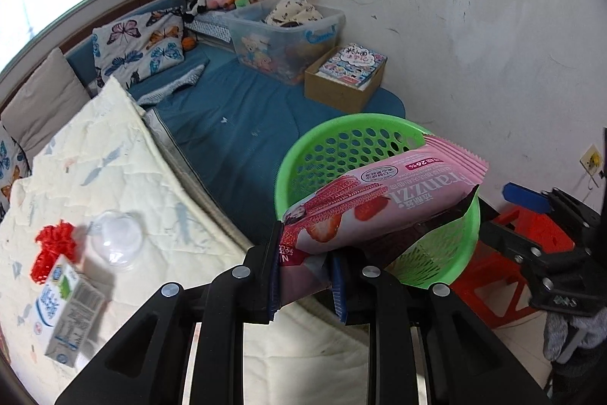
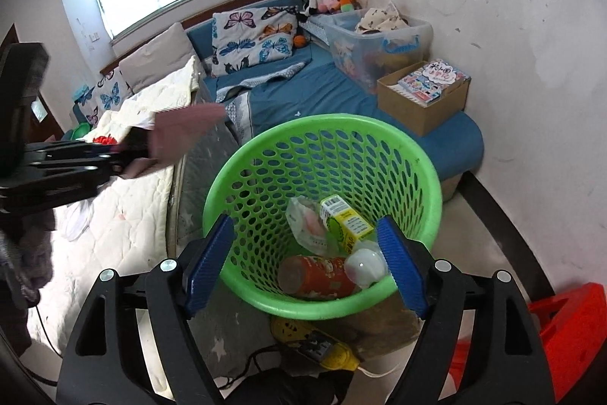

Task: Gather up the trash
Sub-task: 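Carry the wafer bag and tub over the green basket and open both tools, then move both tools back over the bed toward the white milk carton, then grasp the white milk carton with the left tool and lift it, then lower the right tool over the clear round plastic tub and close on it, then lift the strawberry-label yogurt tub off the bed with the right tool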

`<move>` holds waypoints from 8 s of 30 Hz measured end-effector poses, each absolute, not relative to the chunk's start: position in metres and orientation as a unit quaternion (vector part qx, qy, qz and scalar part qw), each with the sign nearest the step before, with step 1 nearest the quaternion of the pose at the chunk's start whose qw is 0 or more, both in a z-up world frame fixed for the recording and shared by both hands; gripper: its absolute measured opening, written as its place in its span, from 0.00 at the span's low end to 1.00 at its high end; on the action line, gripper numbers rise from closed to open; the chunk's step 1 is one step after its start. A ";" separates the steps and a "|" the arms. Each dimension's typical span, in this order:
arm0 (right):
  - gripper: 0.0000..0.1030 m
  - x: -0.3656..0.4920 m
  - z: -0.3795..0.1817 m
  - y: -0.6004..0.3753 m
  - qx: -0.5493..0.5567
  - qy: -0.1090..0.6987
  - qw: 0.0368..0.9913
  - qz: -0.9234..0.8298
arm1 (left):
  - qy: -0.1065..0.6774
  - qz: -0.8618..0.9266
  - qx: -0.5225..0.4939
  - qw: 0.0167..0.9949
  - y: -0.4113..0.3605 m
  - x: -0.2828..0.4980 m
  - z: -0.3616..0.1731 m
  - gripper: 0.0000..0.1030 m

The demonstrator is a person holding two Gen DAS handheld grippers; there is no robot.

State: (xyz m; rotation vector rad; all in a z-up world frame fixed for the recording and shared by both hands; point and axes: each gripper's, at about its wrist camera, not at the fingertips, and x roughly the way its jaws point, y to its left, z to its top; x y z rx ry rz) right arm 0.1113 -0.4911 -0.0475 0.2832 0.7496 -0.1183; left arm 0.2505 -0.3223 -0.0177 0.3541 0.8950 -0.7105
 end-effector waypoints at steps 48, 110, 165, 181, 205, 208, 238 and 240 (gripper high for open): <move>0.83 0.137 -0.017 -0.395 0.115 0.352 0.928 0.044 | 0.401 -0.180 0.109 0.892 -0.142 0.268 0.000 0.66; 0.84 0.214 -0.039 -0.288 0.069 0.400 0.905 0.130 | 0.407 -0.280 0.148 0.857 -0.091 0.331 -0.028 0.63; 0.83 0.254 -0.083 -0.142 -0.025 0.437 0.871 0.225 | 0.410 -0.172 0.047 0.894 0.030 0.263 0.001 0.63; 0.83 0.214 -0.072 -0.191 0.002 0.424 0.883 0.198 | 0.399 -0.202 0.069 0.891 -0.017 0.249 0.013 0.63; 0.82 0.167 -0.045 -0.289 0.060 0.389 0.910 0.129 | 0.392 -0.259 0.101 0.877 -0.096 0.236 0.018 0.63; 0.81 0.165 -0.041 -0.304 0.072 0.383 0.914 0.115 | 0.390 -0.267 0.104 0.875 -0.108 0.236 0.020 0.63; 0.86 0.200 -0.070 -0.299 0.093 0.422 0.889 0.150 | 0.406 -0.266 0.094 0.869 -0.112 0.244 0.009 0.63; 0.86 0.202 -0.073 -0.296 0.085 0.426 0.888 0.148 | 0.408 -0.264 0.090 0.869 -0.108 0.246 0.008 0.63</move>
